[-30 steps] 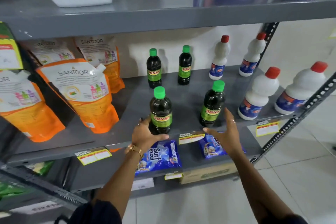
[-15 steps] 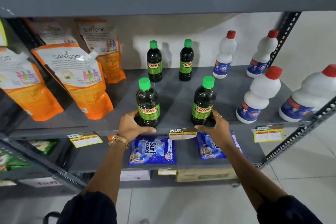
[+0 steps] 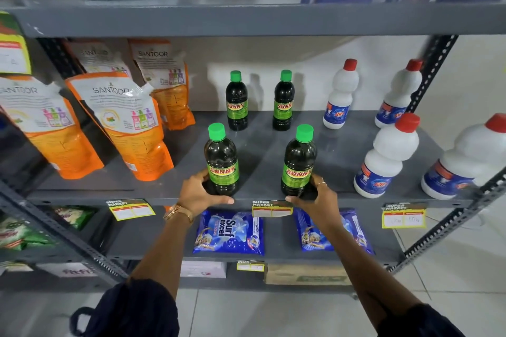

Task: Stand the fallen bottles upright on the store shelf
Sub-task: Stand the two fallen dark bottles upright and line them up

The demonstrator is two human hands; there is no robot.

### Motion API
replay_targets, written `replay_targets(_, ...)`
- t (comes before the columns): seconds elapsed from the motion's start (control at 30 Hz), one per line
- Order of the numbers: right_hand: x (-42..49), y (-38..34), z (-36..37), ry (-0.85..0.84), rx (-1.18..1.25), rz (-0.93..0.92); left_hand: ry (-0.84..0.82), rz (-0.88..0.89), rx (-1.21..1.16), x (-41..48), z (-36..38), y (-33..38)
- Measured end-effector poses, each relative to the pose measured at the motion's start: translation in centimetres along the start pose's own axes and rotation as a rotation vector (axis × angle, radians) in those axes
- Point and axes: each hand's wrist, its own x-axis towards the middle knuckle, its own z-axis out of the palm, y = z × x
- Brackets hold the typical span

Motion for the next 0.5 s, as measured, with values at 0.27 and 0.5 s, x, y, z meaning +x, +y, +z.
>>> replay_targets(0.27,0.1,0.5,0.0,-0.013,-0.027,-0.019,0.006,-0.013,-0.008,-0.4,0.3,0.3)
replay_targets(0.5,0.3,0.6,-0.4,-0.043,0.035,-0.015,0.047,-0.035,-0.038,-1.3,1.0,0.9)
